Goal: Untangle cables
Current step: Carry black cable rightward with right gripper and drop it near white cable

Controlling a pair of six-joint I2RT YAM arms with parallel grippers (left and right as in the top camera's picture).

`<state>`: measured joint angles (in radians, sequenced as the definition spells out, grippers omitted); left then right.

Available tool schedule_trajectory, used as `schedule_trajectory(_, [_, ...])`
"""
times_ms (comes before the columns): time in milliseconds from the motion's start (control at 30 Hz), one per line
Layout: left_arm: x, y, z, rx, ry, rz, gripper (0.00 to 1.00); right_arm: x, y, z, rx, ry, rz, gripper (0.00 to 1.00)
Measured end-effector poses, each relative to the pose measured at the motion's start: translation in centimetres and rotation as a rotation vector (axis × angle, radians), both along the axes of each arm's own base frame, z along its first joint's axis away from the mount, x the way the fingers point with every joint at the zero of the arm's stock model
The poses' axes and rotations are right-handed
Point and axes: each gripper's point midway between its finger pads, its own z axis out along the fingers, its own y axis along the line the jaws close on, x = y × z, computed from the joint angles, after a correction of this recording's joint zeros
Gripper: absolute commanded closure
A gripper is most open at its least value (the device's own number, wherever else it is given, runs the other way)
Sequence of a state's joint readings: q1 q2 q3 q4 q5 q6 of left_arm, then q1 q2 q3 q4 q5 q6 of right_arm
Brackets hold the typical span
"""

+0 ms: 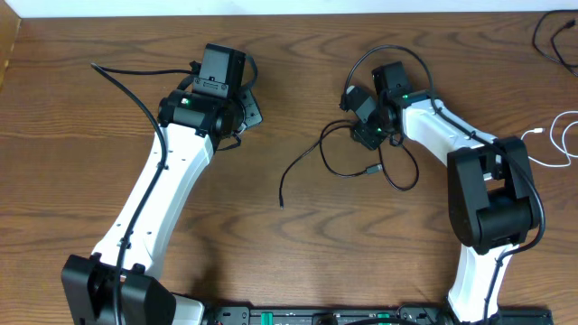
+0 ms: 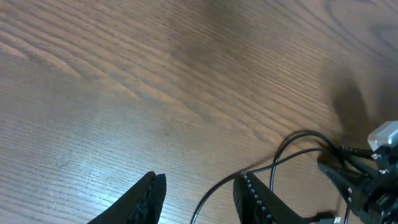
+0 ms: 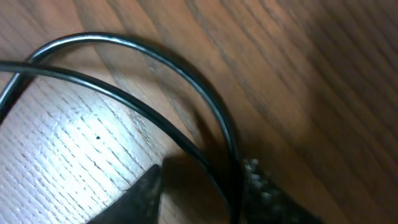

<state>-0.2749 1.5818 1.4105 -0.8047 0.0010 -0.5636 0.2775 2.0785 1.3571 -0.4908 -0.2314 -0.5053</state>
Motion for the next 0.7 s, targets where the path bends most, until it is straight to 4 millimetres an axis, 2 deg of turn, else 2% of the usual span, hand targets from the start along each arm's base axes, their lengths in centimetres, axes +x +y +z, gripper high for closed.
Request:
schedule_trajectory(100, [0.0,0.0,0.0,0.000,0.001,0.000,0.58,0.1,0.0,-0.1,0.004,-0.008,-0.004,0.72])
schedule_trajectory(133, [0.0,0.0,0.0,0.000,0.001,0.000,0.52,0.1,0.0,-0.1,0.006,-0.011,-0.004,0.78])
schedule_trajectory(200, [0.0,0.0,0.0,0.001,0.001,-0.002,0.51,0.1,0.0,-0.1,0.012,-0.020,-0.015,0.95])
schedule_trajectory(233, [0.0,0.0,0.0,0.001,0.001,-0.002,0.51,0.2,0.0,-0.1,0.015,-0.026,-0.026,0.99])
schedule_trajectory(333, [-0.1,0.0,0.0,0.002,0.003,-0.002,0.42,0.4,-0.1,-0.1,0.024,-0.036,-0.072,0.99])
schedule_trajectory(367, [-0.2,0.0,-0.1,0.004,0.007,-0.004,0.36,0.5,-0.2,-0.1,0.024,-0.035,-0.087,0.99])
schedule_trajectory(433, [-0.4,0.1,-0.3,0.011,0.020,-0.008,0.29,0.6,-0.3,0.0,0.027,-0.027,-0.132,0.99])
schedule_trajectory(533, [-0.5,0.2,-0.3,0.010,0.024,-0.005,0.02,0.5,-0.6,0.2,0.027,-0.014,-0.188,0.99])
schedule_trajectory(600, [-0.5,0.2,-0.3,0.011,0.024,-0.007,0.02,0.4,-1.3,0.7,0.024,-0.002,-0.250,0.99])
schedule_trajectory(633, [-0.5,0.2,-0.3,0.013,0.024,-0.010,0.02,0.7,-1.8,1.9,0.036,-0.014,-0.290,0.99])
schedule_trajectory(700, [-0.5,0.2,-0.3,0.013,0.024,-0.010,0.02,1.6,-3.4,7.0,0.095,-0.088,-0.394,0.99])
